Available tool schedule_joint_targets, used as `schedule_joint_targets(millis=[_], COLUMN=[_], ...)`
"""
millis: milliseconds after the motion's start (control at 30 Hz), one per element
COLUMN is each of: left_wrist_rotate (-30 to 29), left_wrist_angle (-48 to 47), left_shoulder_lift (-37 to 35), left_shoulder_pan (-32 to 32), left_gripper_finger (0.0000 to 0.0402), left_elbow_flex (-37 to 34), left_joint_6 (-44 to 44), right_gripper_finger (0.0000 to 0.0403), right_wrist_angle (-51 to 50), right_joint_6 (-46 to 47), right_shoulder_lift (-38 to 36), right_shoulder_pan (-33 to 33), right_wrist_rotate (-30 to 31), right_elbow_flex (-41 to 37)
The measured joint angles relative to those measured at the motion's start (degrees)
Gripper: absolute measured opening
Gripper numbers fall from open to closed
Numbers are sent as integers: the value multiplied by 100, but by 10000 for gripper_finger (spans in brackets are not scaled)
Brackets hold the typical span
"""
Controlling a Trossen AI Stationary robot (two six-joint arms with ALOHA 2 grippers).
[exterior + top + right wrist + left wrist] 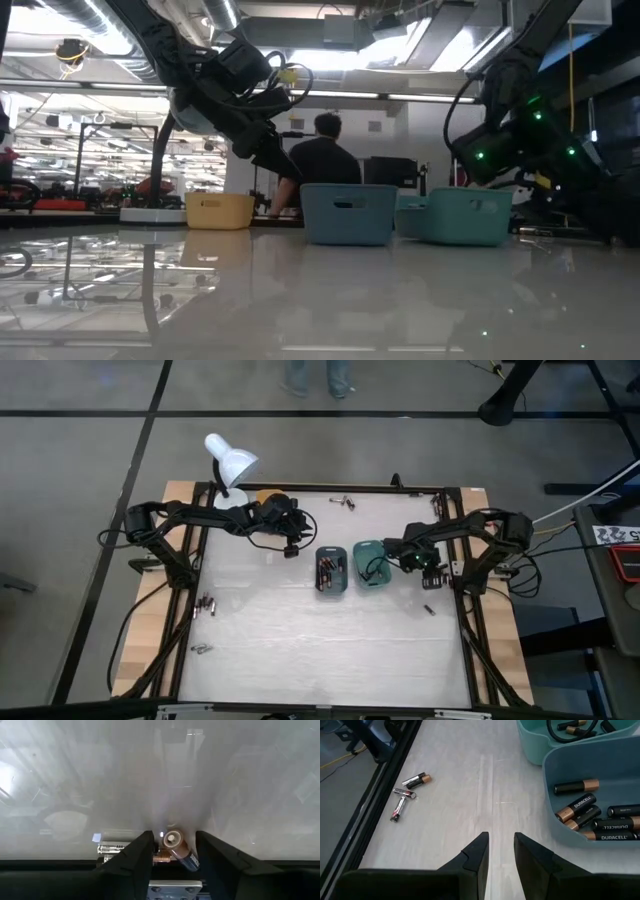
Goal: Sort batteries
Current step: Put the black battery into the blue bin
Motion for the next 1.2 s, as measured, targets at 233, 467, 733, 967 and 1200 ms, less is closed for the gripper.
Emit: schedule_joint_targets(millis=[233, 467, 733, 967, 1200], left_wrist_rotate=[0, -1, -2, 0, -2], left_wrist_angle=[0, 0, 2, 1, -1], left_shoulder_lift=[0, 0, 0, 0, 0], left_shoulder_pan=[0, 0, 0, -2, 0], left_gripper_finger=[81, 81, 81, 81, 81], left_elbow_flex=[0, 0, 1, 0, 0], left_joint_6=[0, 0, 17, 20, 42], right_gripper_finger=[154, 147, 40, 40, 40], right_wrist_angle=[3, 175, 134, -23, -1149], right_joint_6=[-281, -523, -544, -465, -377], right_shoulder_lift=[0, -20, -4, 19, -76], right_shoulder_pan=[-4, 2, 2, -2, -1], right_wrist_rotate=[148, 219, 251, -5, 15], right_elbow_flex=[-16, -248, -64, 583, 1657])
